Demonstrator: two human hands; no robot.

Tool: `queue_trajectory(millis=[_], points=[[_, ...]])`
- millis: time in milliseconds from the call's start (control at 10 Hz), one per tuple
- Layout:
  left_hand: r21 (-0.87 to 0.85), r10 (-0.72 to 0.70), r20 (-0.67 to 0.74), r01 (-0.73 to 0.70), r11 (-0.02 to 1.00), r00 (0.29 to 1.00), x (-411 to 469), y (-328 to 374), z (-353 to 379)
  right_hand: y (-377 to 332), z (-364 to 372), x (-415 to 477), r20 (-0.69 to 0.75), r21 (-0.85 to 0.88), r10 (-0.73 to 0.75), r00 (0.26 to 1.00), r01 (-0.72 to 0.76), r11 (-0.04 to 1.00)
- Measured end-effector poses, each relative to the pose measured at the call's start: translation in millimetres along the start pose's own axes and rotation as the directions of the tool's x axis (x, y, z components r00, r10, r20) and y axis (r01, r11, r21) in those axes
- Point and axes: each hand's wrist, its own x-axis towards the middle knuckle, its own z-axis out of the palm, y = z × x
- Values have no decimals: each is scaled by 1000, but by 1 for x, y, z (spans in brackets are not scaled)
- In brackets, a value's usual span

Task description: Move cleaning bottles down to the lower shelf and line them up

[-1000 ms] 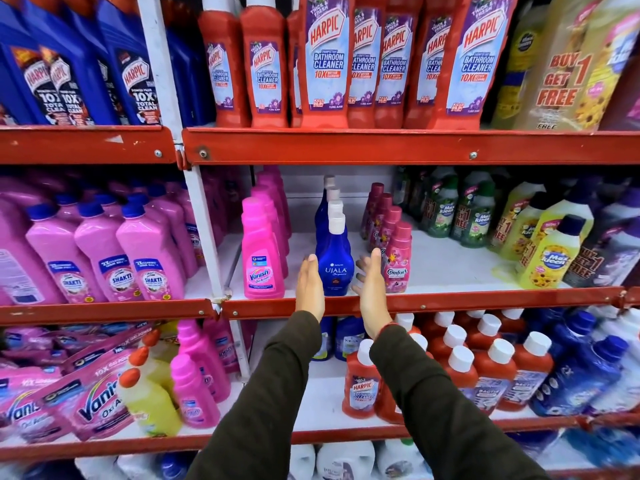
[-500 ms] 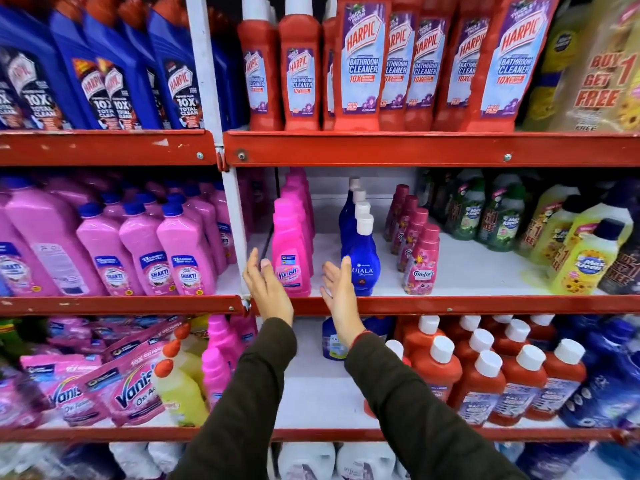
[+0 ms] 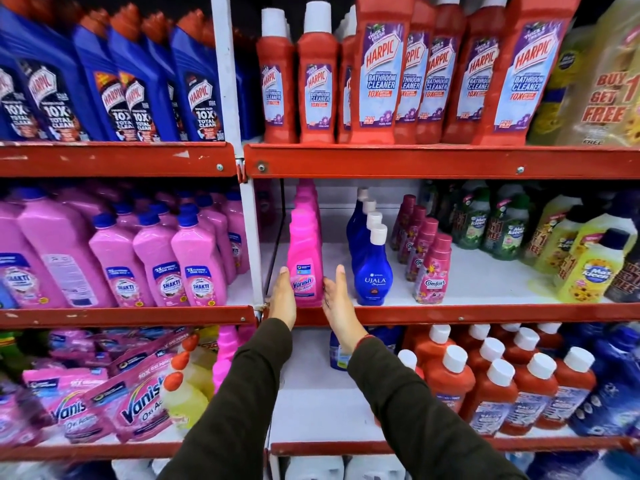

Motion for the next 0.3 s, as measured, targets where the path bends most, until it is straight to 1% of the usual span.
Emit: queue_trajectory(millis=[100,200,300], points=[[-26,6,18,-5,1000,1000,3,-3,-2,-5,3,-4,14,2,-6,1000,6,1000],[23,-4,28,4,1000,1000,26,-28,-9,-9,6,-9,42,-3,-18,999,18,1000],[64,53,44,-56,996,998,51,-48,-13,-13,8,-15,21,-1,-24,999,24,1000]])
